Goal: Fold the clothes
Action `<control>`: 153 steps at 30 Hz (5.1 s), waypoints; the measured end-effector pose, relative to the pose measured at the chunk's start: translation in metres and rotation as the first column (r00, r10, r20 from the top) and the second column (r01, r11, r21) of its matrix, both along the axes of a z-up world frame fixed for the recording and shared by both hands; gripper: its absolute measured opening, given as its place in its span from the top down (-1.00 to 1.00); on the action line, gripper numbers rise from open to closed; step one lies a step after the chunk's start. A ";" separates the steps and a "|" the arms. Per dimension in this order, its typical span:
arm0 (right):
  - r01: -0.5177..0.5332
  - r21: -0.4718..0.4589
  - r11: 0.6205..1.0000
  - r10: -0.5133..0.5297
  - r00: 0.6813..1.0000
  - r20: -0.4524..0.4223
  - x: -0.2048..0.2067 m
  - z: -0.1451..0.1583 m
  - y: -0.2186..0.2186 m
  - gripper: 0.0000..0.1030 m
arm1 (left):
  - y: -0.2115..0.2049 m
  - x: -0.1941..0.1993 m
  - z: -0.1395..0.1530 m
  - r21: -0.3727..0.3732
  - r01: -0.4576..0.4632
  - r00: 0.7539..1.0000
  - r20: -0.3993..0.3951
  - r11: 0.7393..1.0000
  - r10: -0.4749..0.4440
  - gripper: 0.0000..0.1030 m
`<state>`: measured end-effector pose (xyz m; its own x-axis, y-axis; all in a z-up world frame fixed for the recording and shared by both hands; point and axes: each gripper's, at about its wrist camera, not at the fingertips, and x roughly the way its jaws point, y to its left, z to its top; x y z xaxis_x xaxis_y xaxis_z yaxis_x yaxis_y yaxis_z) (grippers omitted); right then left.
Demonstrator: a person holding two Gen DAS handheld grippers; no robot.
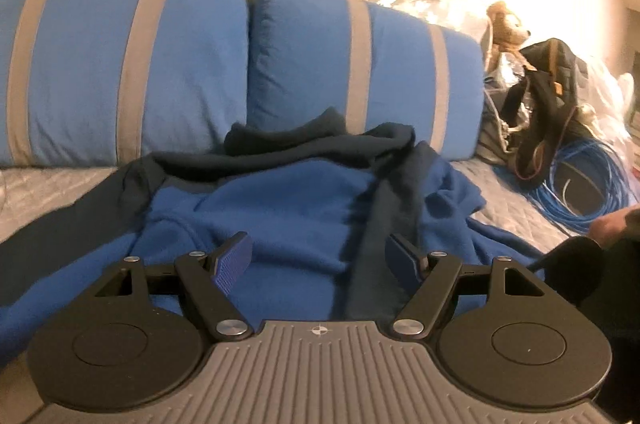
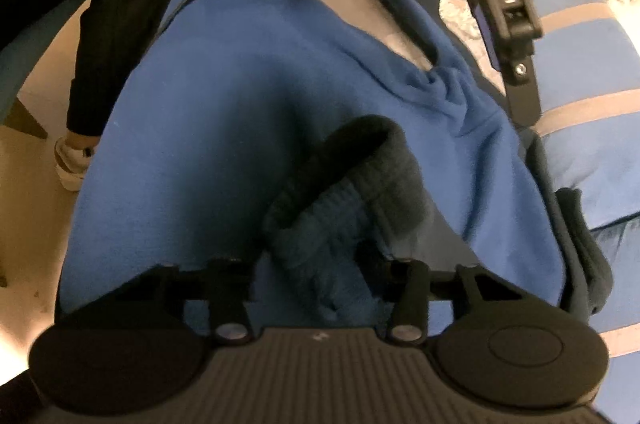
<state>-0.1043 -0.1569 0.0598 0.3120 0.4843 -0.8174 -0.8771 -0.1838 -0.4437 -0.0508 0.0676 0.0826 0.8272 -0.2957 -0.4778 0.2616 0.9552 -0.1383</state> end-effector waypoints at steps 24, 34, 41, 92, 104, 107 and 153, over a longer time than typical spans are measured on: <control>0.607 0.764 -0.220 -0.964 -0.015 -0.266 0.181 0.197 -0.353 0.77 | -0.004 0.007 0.009 -0.105 -0.066 0.994 0.081 0.992 0.074 -0.42; 0.573 0.449 -0.686 -0.717 -0.430 -0.548 0.145 0.063 -0.524 0.76 | -0.029 0.020 -0.007 -0.146 -0.011 0.999 0.029 0.989 0.015 -0.42; 0.589 0.349 -0.729 -0.665 -0.489 -0.564 0.142 0.055 -0.526 -0.15 | -0.039 0.018 -0.013 -0.076 0.013 0.999 0.039 0.997 -0.011 -0.42; 0.925 0.380 0.014 -0.797 0.240 -0.554 0.135 0.334 -0.237 -1.00 | 0.048 0.014 0.208 0.069 -0.086 0.995 -0.046 0.994 0.090 -0.48; 0.971 0.220 0.093 -0.782 0.208 -0.587 0.254 0.195 -0.126 -1.00 | 0.022 0.140 0.093 0.126 -0.066 0.987 -0.140 0.990 0.084 -0.48; 0.969 0.211 0.129 -0.792 0.229 -0.566 0.280 0.164 -0.106 -1.00 | 0.028 0.170 0.068 0.140 -0.079 0.983 -0.155 0.987 0.100 -0.48; 0.798 0.450 0.401 -0.692 0.585 -0.422 0.336 0.105 -0.077 -0.63 | -0.040 0.244 0.033 -0.108 0.113 0.993 -0.024 0.988 -0.116 0.88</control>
<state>0.2316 -0.2340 0.1645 0.6855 0.4684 -0.5574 -0.5968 0.8000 -0.0617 0.1929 0.0273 0.1160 0.7710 -0.4379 -0.4624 0.3625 0.8987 -0.2467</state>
